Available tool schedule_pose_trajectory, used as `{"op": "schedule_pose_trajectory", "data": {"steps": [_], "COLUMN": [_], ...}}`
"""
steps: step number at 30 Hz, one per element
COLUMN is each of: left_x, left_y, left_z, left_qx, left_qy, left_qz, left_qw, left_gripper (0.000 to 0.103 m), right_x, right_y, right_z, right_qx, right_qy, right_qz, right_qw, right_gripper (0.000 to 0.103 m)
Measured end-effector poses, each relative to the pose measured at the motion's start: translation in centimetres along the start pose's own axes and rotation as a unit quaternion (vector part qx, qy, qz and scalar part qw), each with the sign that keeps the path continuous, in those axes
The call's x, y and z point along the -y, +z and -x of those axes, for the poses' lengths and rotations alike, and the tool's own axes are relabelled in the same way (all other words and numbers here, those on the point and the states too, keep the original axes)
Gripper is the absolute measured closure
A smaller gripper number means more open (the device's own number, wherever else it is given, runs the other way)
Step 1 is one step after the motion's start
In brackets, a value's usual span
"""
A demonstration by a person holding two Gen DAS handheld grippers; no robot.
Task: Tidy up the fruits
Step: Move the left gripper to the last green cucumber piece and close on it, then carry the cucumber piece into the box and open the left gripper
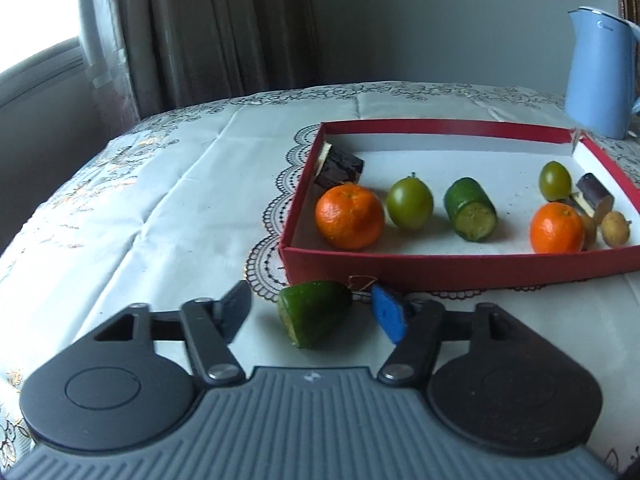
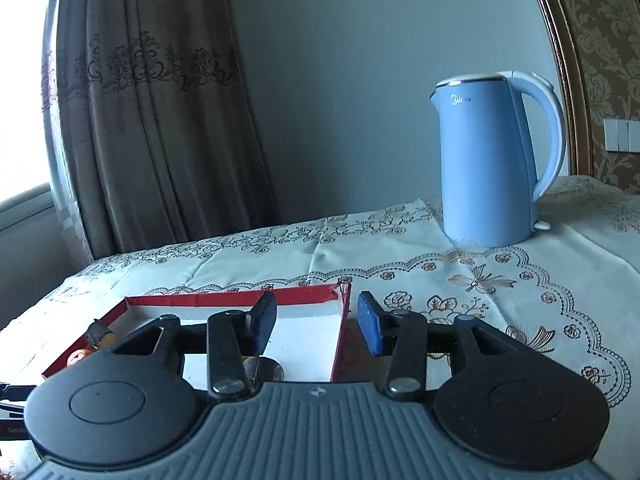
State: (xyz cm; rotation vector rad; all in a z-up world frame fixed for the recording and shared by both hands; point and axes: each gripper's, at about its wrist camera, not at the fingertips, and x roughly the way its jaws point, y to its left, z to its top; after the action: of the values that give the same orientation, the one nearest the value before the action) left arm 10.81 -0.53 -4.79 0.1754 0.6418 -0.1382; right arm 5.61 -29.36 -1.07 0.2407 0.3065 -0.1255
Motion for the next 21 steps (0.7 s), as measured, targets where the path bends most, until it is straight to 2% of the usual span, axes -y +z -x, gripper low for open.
{"op": "schedule_pose_trajectory", "data": {"steps": [2,5,9,21], "left_x": [0.12,0.36,-0.01,-0.29], "left_y": [0.06,0.01,-0.01,-0.09], "left_z": [0.05,0.13,0.09,0.71], "left_qx": [0.0,0.002,0.001,0.006], "left_qy": [-0.011,-0.011,-0.007,-0.003], "left_qz": [0.0,-0.003,0.007,0.016], "left_qw": [0.9999,0.9999,1.0,0.9999], "left_gripper": [0.055,0.056,0.068,0.068], "right_x": [0.02,-0.02,-0.05,-0.08], "right_y": [-0.02,-0.12,-0.3,-0.42], "right_z": [-0.03,-0.16,-0.27,-0.51], "right_qx": [-0.001,-0.003,-0.006,-0.008], "right_qy": [-0.001,-0.004,-0.007,-0.01], "right_qz": [0.0,0.0,0.002,0.005], "right_qw": [1.0,1.0,1.0,1.0], "right_gripper": [0.059,0.059,0.059,0.059]}}
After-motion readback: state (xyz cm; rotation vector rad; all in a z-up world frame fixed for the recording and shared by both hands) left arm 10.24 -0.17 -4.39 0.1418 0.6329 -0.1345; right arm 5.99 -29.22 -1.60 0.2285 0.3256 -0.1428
